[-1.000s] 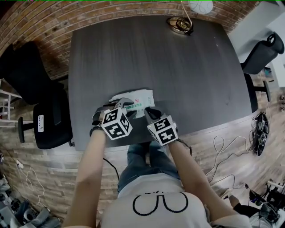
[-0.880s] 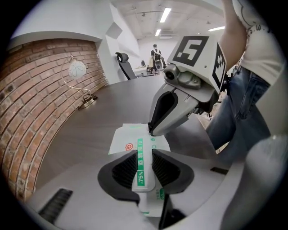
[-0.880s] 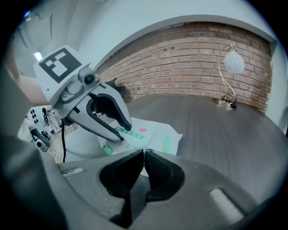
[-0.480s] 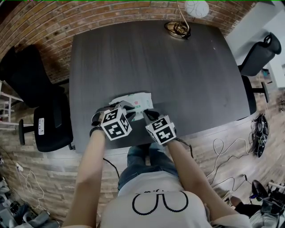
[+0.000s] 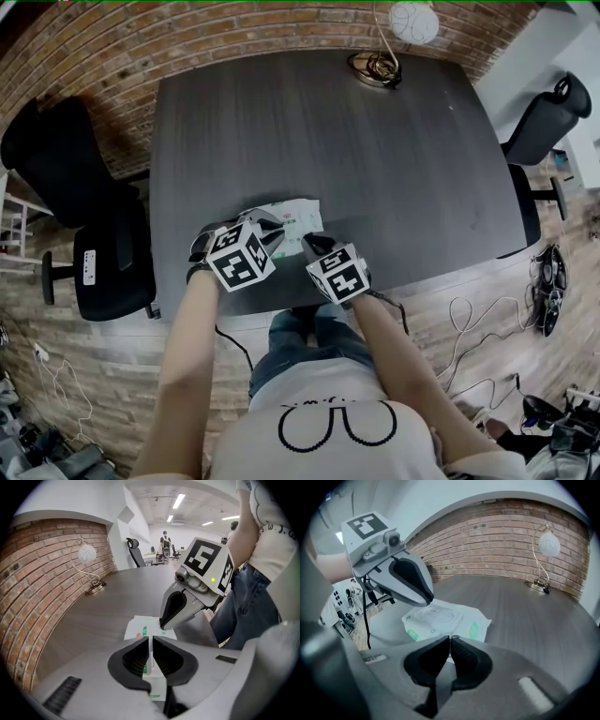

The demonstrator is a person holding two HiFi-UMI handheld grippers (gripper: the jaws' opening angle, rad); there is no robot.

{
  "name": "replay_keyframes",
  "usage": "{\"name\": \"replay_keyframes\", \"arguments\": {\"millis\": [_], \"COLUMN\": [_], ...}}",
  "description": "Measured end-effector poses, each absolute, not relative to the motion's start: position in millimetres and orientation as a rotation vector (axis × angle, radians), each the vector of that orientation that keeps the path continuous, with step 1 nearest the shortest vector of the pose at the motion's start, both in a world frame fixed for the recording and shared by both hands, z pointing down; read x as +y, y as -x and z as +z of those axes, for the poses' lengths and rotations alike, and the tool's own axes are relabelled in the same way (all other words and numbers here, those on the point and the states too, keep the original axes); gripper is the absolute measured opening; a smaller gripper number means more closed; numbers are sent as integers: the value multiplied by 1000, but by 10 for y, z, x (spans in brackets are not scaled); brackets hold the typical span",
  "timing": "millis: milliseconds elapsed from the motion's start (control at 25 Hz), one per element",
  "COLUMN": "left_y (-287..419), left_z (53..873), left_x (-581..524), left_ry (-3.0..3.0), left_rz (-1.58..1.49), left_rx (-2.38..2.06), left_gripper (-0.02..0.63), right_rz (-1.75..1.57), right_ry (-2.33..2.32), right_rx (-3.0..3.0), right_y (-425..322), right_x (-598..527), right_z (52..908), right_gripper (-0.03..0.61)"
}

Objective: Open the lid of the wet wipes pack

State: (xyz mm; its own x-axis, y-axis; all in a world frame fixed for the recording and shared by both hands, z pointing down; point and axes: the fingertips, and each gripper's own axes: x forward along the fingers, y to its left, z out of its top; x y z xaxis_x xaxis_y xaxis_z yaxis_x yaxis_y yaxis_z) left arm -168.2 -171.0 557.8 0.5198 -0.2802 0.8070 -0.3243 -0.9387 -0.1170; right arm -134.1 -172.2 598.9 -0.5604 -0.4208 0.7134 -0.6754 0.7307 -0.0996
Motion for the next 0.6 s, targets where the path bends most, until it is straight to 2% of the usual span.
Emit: {"name": "replay_keyframes", "arguments": {"millis": [600], "left_y": [1862], "left_z": [5387], "left_x": [-2180], "left_ry": [-2701], "left_rz": [1420], "left_rx": [-663], "left_gripper": [9], "right_rz": [537], "right_ry": [-739], "right_rx": [-2226], "right_y": [1361], "right_x": [-1725], "right_z": [6003], "right_gripper": [12]}}
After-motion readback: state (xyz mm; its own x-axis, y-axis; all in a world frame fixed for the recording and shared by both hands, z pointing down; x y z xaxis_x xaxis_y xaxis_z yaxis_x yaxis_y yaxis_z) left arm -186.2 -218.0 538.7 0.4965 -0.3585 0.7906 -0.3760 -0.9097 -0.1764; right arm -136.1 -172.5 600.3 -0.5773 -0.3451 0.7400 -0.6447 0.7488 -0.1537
